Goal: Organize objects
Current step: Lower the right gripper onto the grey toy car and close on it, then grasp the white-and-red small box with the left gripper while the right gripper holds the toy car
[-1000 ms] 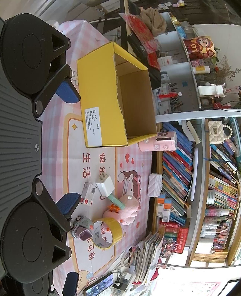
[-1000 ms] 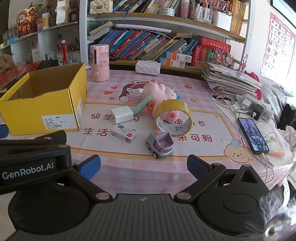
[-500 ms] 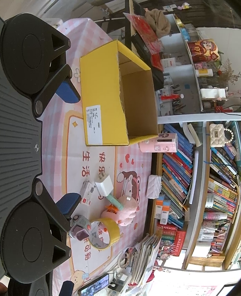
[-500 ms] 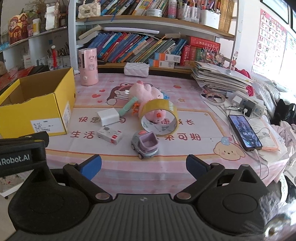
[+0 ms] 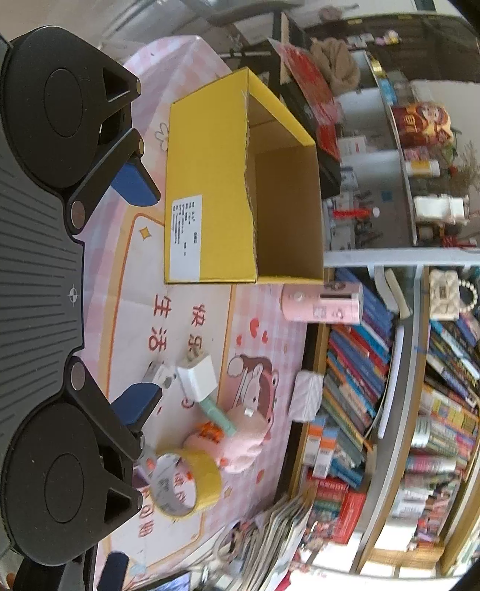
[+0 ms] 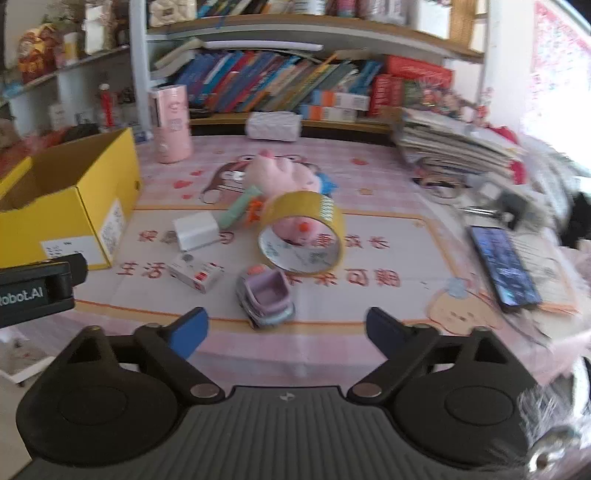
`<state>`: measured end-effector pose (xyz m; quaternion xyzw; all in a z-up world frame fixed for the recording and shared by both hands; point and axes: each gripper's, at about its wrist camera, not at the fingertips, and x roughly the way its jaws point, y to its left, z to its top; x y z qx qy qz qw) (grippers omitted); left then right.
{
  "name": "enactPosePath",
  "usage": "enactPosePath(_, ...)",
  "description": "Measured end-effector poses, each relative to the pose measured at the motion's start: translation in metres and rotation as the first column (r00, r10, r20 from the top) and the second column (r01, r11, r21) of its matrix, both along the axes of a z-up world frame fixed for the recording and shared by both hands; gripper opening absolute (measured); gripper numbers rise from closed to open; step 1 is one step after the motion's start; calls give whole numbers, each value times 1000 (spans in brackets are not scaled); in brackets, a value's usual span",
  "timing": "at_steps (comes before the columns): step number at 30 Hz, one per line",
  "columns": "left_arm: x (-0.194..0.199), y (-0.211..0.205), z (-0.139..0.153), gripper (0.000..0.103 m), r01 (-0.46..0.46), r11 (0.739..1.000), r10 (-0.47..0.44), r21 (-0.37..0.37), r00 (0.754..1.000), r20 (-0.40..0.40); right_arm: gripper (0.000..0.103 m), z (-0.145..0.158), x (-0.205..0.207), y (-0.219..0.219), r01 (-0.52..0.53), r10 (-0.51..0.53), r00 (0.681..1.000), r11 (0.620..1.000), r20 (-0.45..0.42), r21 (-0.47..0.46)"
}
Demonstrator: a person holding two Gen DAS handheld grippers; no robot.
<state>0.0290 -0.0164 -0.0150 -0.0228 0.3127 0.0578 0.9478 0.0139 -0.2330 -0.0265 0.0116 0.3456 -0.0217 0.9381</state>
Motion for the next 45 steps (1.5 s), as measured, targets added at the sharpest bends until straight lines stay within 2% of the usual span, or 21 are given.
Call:
enactPosePath(4,7,-1,-3,102,-60,998,60,14,998,-13,65,-11,28,0,-52,51,997,999,-57,-12)
enactPosePath(13,25,-1,-11,102,-160,987,161,18,985,-68,63,-36,80,3,-179,176,973,984,-147,-13)
enactPosePath(17,30,-3,-13,102,-184,983,186,26,979,-81,59,-42,93,2,-220,215,962,976,-169,-8)
enactPosePath(20,34,-6,-13,102,-192,981,194,32,977,-91,52,-47,101,0,-237,232,953,971,-197,-4)
enactPosePath(22,36,-9,-14,102,-191,981,193,35,977,-93,48,-51,105,-2,-241,236,945,971,-228,8)
enactPosePath(25,40,-13,-14,101,-182,983,185,38,978,-97,41,-52,106,-6,-255,254,940,967,-228,23)
enactPosePath(30,47,-23,-14,101,-159,987,161,36,983,-92,41,-39,102,-15,-262,266,945,964,-190,47)
enactPosePath(38,63,-45,-19,97,-89,996,90,9,991,-100,41,-16,85,-38,-258,258,957,966,-135,19)
enactPosePath(41,70,-55,-26,92,-58,998,59,11,993,-107,41,-13,80,-48,-246,244,962,969,-122,-1)
enactPosePath(45,82,-68,-39,81,-15,1000,15,2,989,-147,41,-15,76,-58,-243,239,964,970,-112,-20)
